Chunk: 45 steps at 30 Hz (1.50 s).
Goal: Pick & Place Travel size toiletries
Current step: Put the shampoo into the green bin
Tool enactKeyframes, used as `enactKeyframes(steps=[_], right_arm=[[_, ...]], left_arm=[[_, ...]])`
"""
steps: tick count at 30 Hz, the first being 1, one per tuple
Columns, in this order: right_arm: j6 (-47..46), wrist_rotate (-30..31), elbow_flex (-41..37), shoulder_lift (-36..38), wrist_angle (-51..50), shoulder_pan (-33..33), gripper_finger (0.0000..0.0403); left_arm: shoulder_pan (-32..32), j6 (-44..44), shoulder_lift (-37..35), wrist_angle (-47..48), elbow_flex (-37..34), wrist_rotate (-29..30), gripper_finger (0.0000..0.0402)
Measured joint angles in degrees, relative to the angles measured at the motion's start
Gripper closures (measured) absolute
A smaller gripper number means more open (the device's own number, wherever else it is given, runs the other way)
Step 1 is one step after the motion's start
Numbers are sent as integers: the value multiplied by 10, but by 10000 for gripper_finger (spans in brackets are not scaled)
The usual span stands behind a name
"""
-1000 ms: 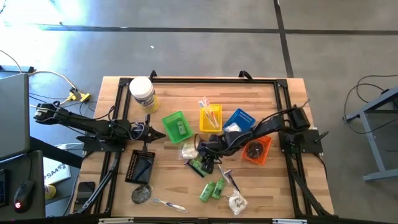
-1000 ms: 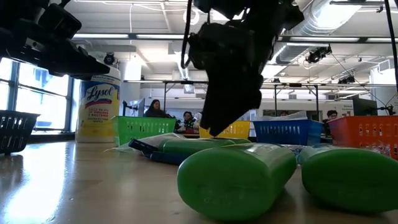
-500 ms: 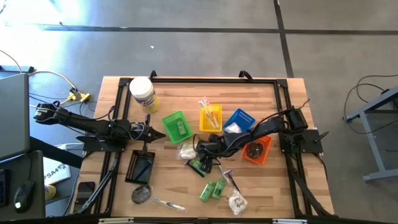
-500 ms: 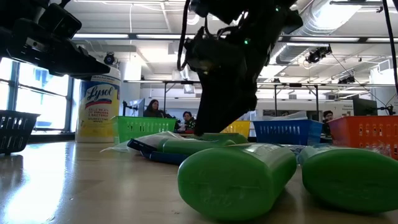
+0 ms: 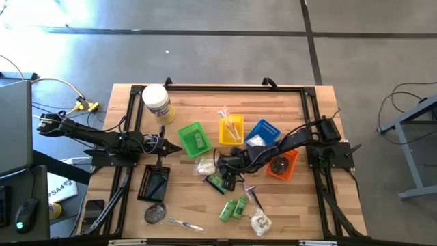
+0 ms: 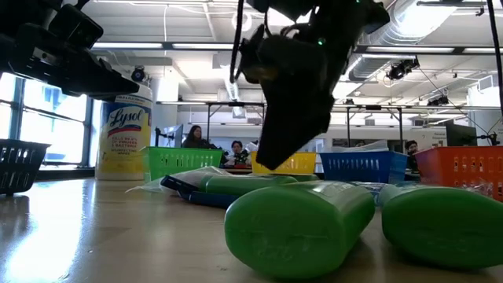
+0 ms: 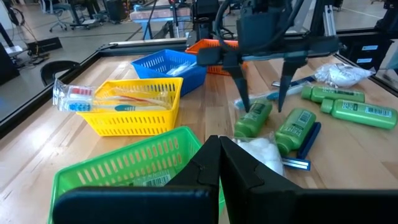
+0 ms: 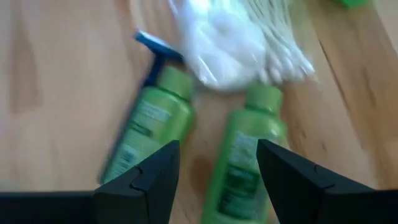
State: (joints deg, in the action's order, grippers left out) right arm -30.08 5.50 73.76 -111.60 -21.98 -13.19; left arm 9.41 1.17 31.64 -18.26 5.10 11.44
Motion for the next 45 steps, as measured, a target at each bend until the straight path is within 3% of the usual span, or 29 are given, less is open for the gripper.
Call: enactKeyframes(steps=[5,13,18,23,30,35,41,45], right_arm=[[0,6,0,-6,-18,1,191],[-1,4,0,-33,-23,2,149],[12,10,2,-47,-18,2,149],[19,20,2,-47,-17,2,177],[37,32,0,-36,-11,6,263],[81,35,-1,2,2,5,263],[131,50,-2,81,22,0,221],[168,41,-31,157,72,1,238]], left_arm=[[0,0,0,0,0,0,401],[0,0,0,0,0,0,401],[0,0,0,2,0,0,401],[0,0,0,4,0,0,401],[0,0,0,4,0,0,401],[0,0,0,4,0,0,401],[0,0,0,4,0,0,401],[0,0,0,8,-1,0,401]])
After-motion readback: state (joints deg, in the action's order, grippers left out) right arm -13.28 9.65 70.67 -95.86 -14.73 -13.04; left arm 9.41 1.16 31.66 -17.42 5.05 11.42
